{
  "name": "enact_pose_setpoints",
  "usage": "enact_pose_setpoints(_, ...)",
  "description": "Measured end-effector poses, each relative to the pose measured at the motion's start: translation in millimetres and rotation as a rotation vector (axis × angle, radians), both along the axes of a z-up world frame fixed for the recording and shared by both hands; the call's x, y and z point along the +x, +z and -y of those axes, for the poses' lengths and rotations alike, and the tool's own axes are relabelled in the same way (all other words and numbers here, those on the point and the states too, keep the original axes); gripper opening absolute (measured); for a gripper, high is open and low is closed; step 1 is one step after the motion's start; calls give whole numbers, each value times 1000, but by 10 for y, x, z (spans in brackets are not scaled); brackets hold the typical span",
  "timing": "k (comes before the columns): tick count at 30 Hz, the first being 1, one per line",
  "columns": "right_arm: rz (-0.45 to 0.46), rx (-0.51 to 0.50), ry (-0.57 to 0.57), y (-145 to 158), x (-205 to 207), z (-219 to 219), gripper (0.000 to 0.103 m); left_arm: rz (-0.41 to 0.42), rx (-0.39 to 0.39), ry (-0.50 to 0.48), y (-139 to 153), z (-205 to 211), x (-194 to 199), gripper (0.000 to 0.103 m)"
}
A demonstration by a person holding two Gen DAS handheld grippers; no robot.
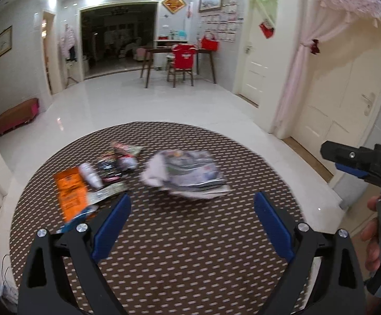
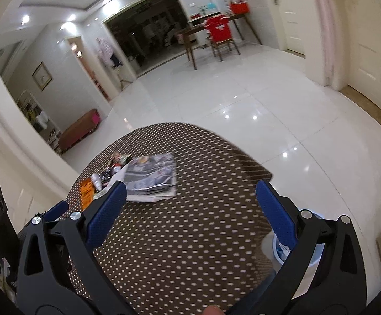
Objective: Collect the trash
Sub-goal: 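Return both tools to the table above the newspapers and wrappers, then grasp the blue toothpaste tube with the left tool while the right tool grasps the newspapers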
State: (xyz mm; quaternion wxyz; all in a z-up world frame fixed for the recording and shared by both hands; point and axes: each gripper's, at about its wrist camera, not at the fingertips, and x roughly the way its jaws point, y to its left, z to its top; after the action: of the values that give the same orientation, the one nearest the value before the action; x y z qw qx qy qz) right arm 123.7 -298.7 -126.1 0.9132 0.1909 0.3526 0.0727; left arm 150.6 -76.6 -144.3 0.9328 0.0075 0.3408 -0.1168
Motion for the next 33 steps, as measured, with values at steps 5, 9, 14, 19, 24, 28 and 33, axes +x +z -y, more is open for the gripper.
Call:
enact_pose_setpoints(5, -11, -41, 69, -33, 118, -380, 97, -3, 0, 72, -96, -466, -29, 93)
enact_pose_setpoints(9, -23, -62, 113, -96, 156, -593, 97, -18, 14, 136, -208, -863, 8, 93)
enact_pose_setpoints(14, -47, -79, 177, -188, 234, -874, 97, -62, 48, 193, -421, -1233, 150, 93)
enact_pose_setpoints(19, -72, -92, 232, -289, 304, -1085, 97, -129, 88, 184, -698, -1449, 371, 79)
enact_pose_setpoints(24, -98, -125, 277, -429, 377, -1315, 97, -192, 106, 139, -878, -1486, 558, 56)
enact_pose_setpoints(28, -112, -176, 294, -539, 486, -1438, 97, -187, 118, 112, -865, -1459, 575, 18)
enact_pose_setpoints(33, -134, -278, 302, -720, 749, -1589, 97, -206, 50, 129, -850, -1547, 474, 10)
